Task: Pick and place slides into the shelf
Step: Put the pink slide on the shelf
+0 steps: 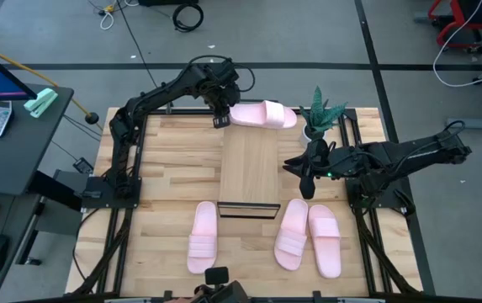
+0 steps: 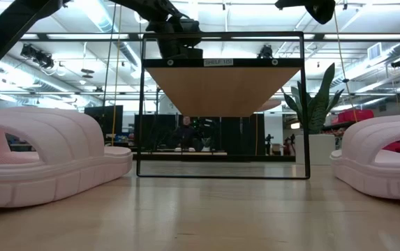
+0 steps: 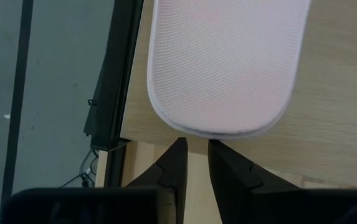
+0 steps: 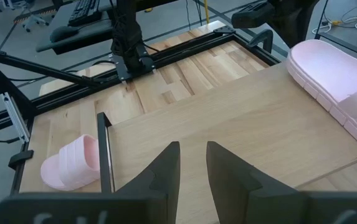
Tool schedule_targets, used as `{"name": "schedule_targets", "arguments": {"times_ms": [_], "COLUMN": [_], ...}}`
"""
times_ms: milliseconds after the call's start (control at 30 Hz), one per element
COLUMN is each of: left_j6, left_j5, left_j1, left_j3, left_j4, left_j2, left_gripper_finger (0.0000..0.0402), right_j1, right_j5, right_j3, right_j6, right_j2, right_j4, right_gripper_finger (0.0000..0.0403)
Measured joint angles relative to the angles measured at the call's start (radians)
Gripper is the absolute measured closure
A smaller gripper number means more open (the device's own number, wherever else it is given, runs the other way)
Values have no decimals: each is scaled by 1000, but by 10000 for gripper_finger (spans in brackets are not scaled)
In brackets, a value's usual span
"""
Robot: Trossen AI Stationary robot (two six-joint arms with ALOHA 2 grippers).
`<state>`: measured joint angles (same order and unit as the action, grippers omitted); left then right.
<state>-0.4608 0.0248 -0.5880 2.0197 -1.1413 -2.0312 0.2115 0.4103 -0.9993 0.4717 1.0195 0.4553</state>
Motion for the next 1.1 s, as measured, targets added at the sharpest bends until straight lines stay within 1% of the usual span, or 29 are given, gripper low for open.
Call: {"name": "schedule_targets", "arguments": {"times_ms": [200, 433, 533, 733, 867, 1000, 1067, 1100], "left_j6": [13, 36, 40, 93, 208, 269, 283, 290], "left_j5": [0, -16, -21, -22, -18, 64, 145, 210], "left_j1": [-4, -13, -20, -21, -9, 26, 47, 57], "left_j3": [0, 1, 1, 1, 1, 1, 1, 1], "left_j4": [-25, -98, -171, -368, -412, -397, -337, -284], "left_j2": [0, 0, 0, 9, 44, 134, 191, 221], "left_gripper_finger": [318, 304, 301, 304, 316, 334, 343, 347], "right_j1": [0, 0, 0, 0, 0, 1, 1, 1], "right_j5": [0, 0, 0, 0, 0, -9, -20, -24], "right_j3": [0, 0, 0, 0, 0, 0, 0, 0], "right_j6": [0, 0, 3, 26, 27, 46, 53, 55], "right_j2": [0, 0, 0, 0, 0, -2, -6, -6], "right_j4": [0, 0, 0, 0, 0, 3, 12, 17], "right_gripper_finger": [317, 317, 317, 317, 317, 319, 319, 320]}}
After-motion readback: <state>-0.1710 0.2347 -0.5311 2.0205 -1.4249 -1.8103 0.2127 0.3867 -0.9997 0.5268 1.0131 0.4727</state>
